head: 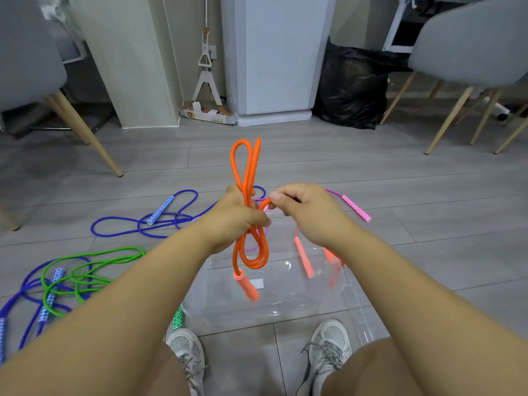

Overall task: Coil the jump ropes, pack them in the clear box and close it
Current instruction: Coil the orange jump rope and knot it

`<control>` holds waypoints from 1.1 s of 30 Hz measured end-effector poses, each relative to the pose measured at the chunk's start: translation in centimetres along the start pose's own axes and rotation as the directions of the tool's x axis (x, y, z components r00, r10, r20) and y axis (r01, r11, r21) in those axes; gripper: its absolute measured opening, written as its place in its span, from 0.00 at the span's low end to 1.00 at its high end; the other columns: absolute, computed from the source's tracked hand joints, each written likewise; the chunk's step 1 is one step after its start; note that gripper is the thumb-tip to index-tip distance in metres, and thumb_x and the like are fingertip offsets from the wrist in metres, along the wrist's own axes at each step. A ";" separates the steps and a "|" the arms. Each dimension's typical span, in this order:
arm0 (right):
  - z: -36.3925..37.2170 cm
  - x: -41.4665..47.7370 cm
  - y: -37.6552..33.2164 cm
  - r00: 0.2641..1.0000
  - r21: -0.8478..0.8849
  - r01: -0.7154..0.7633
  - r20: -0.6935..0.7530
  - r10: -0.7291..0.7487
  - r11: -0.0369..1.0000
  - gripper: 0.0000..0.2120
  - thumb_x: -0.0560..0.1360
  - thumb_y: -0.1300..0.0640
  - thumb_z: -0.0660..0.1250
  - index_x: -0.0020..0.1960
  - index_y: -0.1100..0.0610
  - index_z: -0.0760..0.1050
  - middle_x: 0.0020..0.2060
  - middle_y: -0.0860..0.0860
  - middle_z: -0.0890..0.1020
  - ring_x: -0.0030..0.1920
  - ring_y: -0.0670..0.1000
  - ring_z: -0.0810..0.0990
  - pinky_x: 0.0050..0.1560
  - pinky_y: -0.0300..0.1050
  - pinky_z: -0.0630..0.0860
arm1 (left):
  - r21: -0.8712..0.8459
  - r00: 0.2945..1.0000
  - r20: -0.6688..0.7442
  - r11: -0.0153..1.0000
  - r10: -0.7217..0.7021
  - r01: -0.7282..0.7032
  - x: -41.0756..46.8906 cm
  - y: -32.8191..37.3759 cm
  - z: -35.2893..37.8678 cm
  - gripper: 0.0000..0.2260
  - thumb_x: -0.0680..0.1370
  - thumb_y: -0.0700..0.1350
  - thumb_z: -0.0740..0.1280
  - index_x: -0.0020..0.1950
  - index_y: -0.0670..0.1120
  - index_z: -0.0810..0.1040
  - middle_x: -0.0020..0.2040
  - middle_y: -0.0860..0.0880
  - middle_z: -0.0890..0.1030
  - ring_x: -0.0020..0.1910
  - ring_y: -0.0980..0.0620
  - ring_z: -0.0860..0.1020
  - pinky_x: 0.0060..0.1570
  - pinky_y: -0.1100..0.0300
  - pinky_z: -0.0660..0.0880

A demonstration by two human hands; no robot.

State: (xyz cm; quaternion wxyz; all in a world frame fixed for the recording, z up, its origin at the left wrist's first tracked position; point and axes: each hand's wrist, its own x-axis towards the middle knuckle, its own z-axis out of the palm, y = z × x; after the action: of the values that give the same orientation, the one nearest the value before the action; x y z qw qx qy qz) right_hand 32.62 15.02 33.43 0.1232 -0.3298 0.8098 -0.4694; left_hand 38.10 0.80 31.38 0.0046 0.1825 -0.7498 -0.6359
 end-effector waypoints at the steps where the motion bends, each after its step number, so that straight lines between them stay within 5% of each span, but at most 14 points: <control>1: 0.1 0.2 0.0 1.000 0.004 -0.004 0.002 0.004 1.000 0.09 0.78 0.56 0.62 0.40 0.51 0.78 0.33 0.48 0.76 0.33 0.42 0.70 0.36 0.32 0.66 | 0.014 1.000 0.003 1.000 0.002 -0.002 0.1 0.0 0.1 0.20 0.71 0.30 0.68 0.59 0.39 0.66 0.38 0.45 0.70 0.34 0.50 0.71 0.35 0.56 0.70; 6: -0.3 0.5 0.5 1.000 0.118 -0.001 -0.014 0.003 0.993 0.04 0.76 0.61 0.66 0.45 0.54 0.79 0.37 0.46 0.79 0.38 0.43 0.75 0.44 0.34 0.72 | 0.043 0.999 -0.032 0.998 0.042 -0.041 0.1 0.0 0.8 0.07 0.74 0.32 0.63 0.47 0.42 0.69 0.35 0.46 0.69 0.31 0.51 0.69 0.34 0.58 0.71; 11: -1.7 -0.2 2.4 1.000 0.002 -0.013 0.024 0.013 1.000 0.07 0.74 0.64 0.67 0.50 0.56 0.78 0.38 0.46 0.79 0.32 0.37 0.75 0.36 0.28 0.70 | -0.112 0.998 -0.049 0.992 0.043 -0.048 0.1 -0.4 0.5 0.09 0.78 0.33 0.61 0.42 0.45 0.67 0.32 0.46 0.68 0.29 0.52 0.68 0.32 0.58 0.71; 15: -3.0 -0.9 3.9 0.998 -0.058 -0.066 0.009 0.067 0.996 0.08 0.75 0.61 0.67 0.42 0.48 0.76 0.35 0.44 0.79 0.35 0.42 0.76 0.39 0.35 0.73 | -0.316 0.995 -0.103 0.948 -0.012 -0.021 0.4 -0.4 -0.4 0.11 0.78 0.31 0.58 0.41 0.46 0.65 0.28 0.49 0.66 0.21 0.57 0.64 0.23 0.63 0.66; 19: -4.0 -1.3 5.7 0.993 -0.184 -0.117 -0.030 0.114 0.976 0.04 0.75 0.56 0.68 0.41 0.51 0.76 0.34 0.47 0.79 0.35 0.46 0.75 0.40 0.41 0.73 | -0.433 0.977 -0.209 0.900 -0.038 -0.058 0.6 -0.1 -2.1 0.14 0.76 0.30 0.57 0.37 0.46 0.61 0.22 0.53 0.64 0.19 0.58 0.60 0.21 0.67 0.62; 23: -4.3 -1.3 7.1 0.974 -0.084 -0.206 -0.112 0.196 0.975 0.04 0.74 0.55 0.69 0.43 0.54 0.76 0.33 0.49 0.78 0.34 0.48 0.76 0.41 0.45 0.74 | -0.505 0.949 -0.309 0.856 -0.058 -0.112 0.5 0.1 -3.1 0.14 0.75 0.29 0.55 0.36 0.46 0.60 0.23 0.52 0.62 0.19 0.58 0.59 0.21 0.69 0.60; 33: -2.7 0.4 5.2 0.909 0.025 -0.013 -0.417 0.022 1.000 0.10 0.76 0.56 0.65 0.36 0.50 0.72 0.29 0.47 0.74 0.30 0.41 0.70 0.32 0.29 0.67 | -0.415 0.990 -0.137 0.909 -0.017 -0.042 0.1 0.0 -0.8 0.16 0.80 0.45 0.62 0.34 0.49 0.60 0.22 0.55 0.59 0.19 0.58 0.57 0.19 0.67 0.59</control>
State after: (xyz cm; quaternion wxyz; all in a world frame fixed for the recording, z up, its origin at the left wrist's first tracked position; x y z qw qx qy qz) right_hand 28.76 18.31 30.53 -0.0447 -0.2133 0.8153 -0.5365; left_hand 38.15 0.03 31.50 0.0990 0.2159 -0.5959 -0.7671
